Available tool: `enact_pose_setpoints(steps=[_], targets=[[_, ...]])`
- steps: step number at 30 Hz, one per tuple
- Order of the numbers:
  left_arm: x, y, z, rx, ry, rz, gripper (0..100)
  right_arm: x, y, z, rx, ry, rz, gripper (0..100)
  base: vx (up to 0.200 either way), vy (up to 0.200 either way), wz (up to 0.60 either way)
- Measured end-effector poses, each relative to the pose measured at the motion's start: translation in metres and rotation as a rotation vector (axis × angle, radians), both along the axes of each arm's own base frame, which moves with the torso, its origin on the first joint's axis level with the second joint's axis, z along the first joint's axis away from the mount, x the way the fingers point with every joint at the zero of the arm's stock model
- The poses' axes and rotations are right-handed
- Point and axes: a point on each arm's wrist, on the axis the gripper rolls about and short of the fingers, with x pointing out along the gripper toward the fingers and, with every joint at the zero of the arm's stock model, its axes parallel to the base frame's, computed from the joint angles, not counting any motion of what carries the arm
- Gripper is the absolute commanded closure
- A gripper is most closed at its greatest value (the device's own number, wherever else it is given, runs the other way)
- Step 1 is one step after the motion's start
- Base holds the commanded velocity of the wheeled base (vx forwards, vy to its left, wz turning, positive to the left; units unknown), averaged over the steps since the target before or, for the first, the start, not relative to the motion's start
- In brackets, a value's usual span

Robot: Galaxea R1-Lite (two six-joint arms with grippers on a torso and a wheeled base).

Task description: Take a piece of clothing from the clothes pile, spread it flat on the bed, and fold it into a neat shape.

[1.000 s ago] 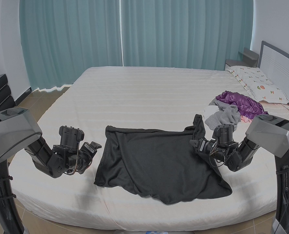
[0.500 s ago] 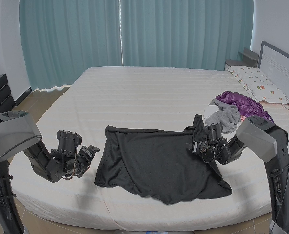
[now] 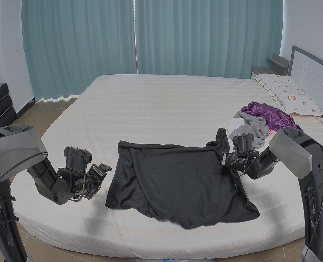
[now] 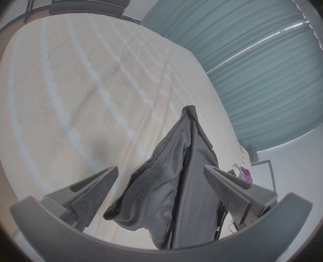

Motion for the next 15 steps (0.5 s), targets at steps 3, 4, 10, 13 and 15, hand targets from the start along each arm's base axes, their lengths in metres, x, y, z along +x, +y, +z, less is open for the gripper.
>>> enact_pose_setpoints(steps=[3,4,10,13,15], targets=[[0.0,0.0,-0.001,0.0,0.003,0.0,0,0.004,-0.015,0.007,0.022,-0.027,-0.037,100,0.0,0.0,0.0],[-0.001,0.0,-0.001,0.001,0.004,0.0,0,0.005,-0.02,0.009,0.031,-0.037,-0.051,100,0.0,0.0,0.0],[-0.001,0.0,-0.001,0.001,0.006,-0.001,0,0.013,-0.057,0.016,0.102,-0.086,-0.119,100,0.0,0.0,0.0],[-0.001,-0.001,-0.002,0.002,0.008,-0.003,0,0.014,-0.077,0.015,0.139,-0.089,-0.144,0,0.0,0.0,0.0],[-0.001,-0.001,-0.002,0.002,0.008,-0.004,0,0.015,-0.087,0.014,0.155,-0.088,-0.165,0,0.0,0.0,0.0]])
